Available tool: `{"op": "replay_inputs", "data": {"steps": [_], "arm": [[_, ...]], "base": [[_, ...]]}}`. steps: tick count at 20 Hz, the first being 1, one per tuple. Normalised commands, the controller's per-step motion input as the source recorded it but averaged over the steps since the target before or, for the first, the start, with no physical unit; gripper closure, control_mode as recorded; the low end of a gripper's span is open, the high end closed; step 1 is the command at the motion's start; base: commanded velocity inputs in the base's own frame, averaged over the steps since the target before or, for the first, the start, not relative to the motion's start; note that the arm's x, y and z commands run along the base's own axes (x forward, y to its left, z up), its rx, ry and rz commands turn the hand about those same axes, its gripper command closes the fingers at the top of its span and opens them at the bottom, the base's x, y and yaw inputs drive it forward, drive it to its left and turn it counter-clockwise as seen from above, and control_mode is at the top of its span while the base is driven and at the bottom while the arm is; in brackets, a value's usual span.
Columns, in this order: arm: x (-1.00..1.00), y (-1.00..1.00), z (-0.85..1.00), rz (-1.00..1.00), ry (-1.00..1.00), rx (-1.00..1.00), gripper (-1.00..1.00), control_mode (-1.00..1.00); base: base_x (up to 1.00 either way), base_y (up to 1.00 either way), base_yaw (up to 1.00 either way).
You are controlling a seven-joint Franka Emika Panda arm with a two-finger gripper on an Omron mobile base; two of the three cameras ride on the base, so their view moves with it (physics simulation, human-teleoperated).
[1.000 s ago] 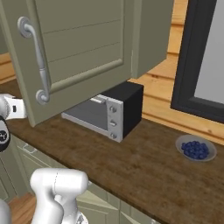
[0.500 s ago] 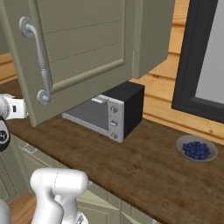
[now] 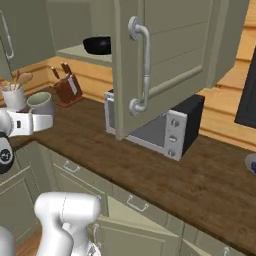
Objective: Gather all objects into one cabinet and sort the glasses and bowls to opposite sides.
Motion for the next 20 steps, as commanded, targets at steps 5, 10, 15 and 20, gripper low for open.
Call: {"op": "replay_inputs", "data": {"steps": [5, 10, 15, 20], "arm": [[0.00, 0.00, 0.00, 0.00, 0.00, 0.00, 1.00, 1.00], [0.00, 0.00, 0.00, 0.00, 0.00, 0.00, 1.00, 1.00], [0.00, 0.00, 0.00, 0.00, 0.00, 0.00, 1.00, 1.00], [0.00, 0.00, 0.00, 0.00, 0.00, 0.00, 1.00, 1.00]], "base": [[0.21, 0.75, 0.08], [0.01, -0.79, 0.07], [0.36, -0.89, 0.01], [0.92, -0.07, 0.01]]}}
